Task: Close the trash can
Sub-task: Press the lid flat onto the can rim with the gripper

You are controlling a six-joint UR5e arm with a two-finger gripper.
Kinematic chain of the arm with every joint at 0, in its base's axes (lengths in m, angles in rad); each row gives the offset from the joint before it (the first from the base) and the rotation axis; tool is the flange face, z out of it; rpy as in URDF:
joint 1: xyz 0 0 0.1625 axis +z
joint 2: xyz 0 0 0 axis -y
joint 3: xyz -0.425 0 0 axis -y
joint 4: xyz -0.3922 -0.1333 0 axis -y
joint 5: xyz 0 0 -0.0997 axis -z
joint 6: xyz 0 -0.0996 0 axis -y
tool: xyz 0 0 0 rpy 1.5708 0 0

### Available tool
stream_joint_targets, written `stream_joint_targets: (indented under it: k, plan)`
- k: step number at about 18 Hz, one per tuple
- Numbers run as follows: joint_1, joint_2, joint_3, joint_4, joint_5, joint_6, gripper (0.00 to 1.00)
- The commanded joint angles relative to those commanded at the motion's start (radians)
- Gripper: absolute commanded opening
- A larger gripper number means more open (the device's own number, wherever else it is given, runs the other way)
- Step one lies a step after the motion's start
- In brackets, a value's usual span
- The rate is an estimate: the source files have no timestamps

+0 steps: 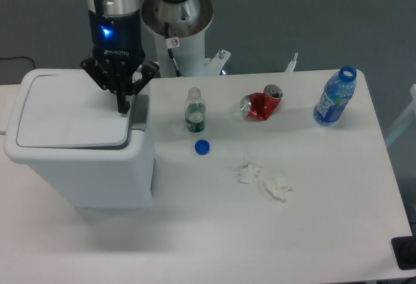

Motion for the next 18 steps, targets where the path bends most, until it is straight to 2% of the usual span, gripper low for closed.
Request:
stream_joint_targets:
  k: [18]
  plan:
    - [0.000, -0.012, -0.005, 0.003, 0.000, -0.002, 0.07]
